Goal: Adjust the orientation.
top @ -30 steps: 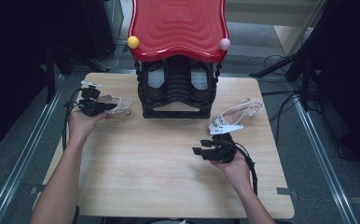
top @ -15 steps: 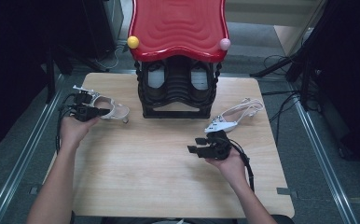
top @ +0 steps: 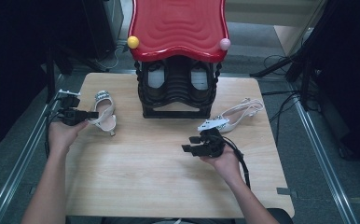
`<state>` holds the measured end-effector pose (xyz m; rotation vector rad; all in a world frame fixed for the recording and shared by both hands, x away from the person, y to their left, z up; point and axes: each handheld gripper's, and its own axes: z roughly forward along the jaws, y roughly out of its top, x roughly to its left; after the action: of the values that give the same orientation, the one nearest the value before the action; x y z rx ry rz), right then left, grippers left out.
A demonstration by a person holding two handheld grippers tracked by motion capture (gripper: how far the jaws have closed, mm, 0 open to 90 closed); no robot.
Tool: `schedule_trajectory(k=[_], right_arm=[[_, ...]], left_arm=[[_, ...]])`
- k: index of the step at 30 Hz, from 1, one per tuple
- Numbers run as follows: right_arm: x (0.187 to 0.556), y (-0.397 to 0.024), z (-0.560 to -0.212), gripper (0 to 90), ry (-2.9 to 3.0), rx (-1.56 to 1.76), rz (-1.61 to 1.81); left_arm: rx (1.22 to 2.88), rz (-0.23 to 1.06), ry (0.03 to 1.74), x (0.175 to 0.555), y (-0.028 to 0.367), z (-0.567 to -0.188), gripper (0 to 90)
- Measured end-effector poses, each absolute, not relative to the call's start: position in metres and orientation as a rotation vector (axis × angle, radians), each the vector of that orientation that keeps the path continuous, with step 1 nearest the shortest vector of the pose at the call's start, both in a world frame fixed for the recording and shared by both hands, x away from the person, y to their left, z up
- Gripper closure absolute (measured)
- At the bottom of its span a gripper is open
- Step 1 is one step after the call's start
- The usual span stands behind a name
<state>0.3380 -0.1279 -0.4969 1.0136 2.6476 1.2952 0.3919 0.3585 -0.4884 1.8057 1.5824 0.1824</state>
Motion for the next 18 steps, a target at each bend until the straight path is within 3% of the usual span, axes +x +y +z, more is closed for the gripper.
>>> schedule_trajectory(k=[10, 18], right_arm=[[0.339, -0.125, -0.498, 49.7, 2.66, 1.012, 1.281], [0.338, -0.126, -0.497, 49.7, 2.657, 1.012, 1.285]], left_arm=[[1.798, 0.221, 1.603, 0.389, 0.364, -0.479, 88.8], [1.775, 0.263, 1.581, 0.386, 0.358, -0.465, 70.2]])
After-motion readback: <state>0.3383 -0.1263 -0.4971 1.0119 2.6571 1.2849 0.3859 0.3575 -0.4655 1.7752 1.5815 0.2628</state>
